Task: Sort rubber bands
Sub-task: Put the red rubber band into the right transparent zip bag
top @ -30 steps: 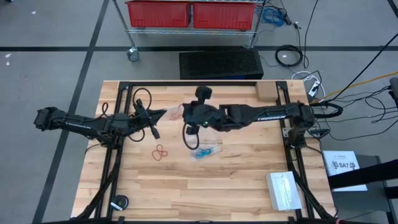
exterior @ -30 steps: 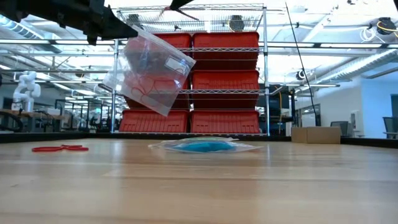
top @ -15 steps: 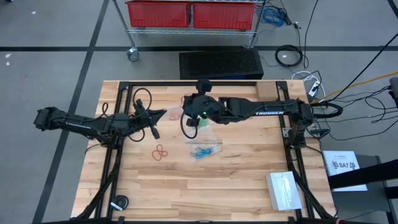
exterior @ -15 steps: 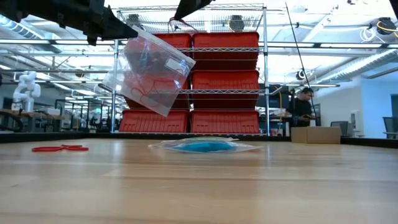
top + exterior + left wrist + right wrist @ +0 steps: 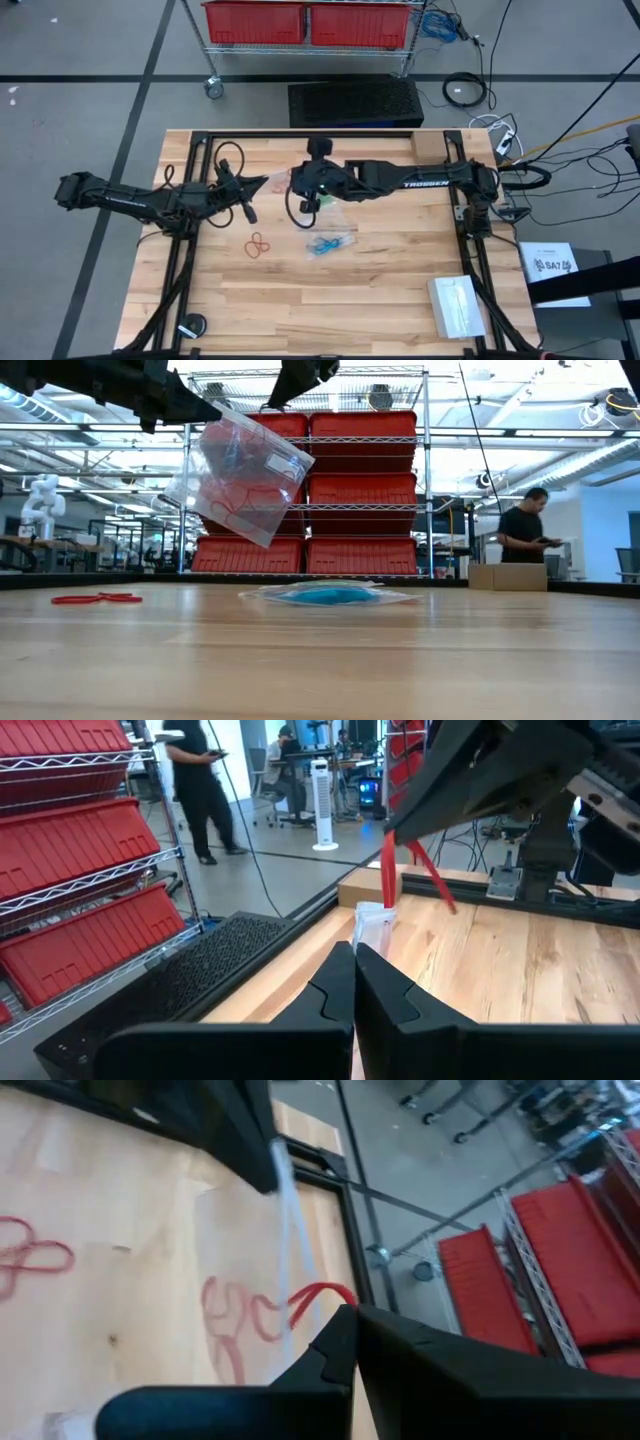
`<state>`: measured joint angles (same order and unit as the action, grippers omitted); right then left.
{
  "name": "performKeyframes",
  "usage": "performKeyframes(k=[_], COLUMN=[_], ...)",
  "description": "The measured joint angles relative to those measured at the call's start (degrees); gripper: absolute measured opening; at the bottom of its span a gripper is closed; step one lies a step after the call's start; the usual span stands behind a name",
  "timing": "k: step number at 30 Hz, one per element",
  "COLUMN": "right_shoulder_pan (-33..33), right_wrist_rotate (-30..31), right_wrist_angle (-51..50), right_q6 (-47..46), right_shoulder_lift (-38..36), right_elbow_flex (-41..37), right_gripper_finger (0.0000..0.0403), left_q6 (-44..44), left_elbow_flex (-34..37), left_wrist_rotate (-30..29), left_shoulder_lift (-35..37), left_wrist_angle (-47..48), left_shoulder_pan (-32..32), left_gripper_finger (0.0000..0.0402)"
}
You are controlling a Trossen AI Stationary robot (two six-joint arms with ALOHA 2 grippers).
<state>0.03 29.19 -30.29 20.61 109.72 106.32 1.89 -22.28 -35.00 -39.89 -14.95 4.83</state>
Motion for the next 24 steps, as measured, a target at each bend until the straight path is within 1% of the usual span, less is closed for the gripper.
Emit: performKeyframes(k=[8,14,17,22,24], right_shoulder_pan=[-1.85,-3.15,-3.14,-3.47,-3.49], right_wrist_rotate=[-6.57,-13.71,-14.85,-18.92,-18.95], right_wrist_angle=[-0.01,-0.07,-0.10,-1.28,-1.25], right_q6=[0.05,-0.60,-1.40,-3.46,-3.87], right_shoulder_lift=[0.17,0.17,0.17,0.17,0.74], right_elbow_flex=[0.00,0.00,0.00,0.00,0.02], right_gripper_finger=[0.0000,0.0000,0.0000,0.0000,0.0000], left_q6=[0.00,0.00,0.00,-0.07,-0.09], left_elbow_flex=[0.00,0.00,0.00,0.00,0.00], left_wrist_rotate=[1.75,2.01,2.01,2.05,2.47], left_shoulder_lift=[-0.01,-0.01,-0.01,-0.01,-0.01], left_wrist_angle=[-0.13,-0.40,-0.41,-0.58,-0.64], left_shoulder_pan=[0.01,-0.01,0.01,-0.01,-0.01], left_gripper_finger=[0.0000,0.0000,0.0000,0.0000,0.0000])
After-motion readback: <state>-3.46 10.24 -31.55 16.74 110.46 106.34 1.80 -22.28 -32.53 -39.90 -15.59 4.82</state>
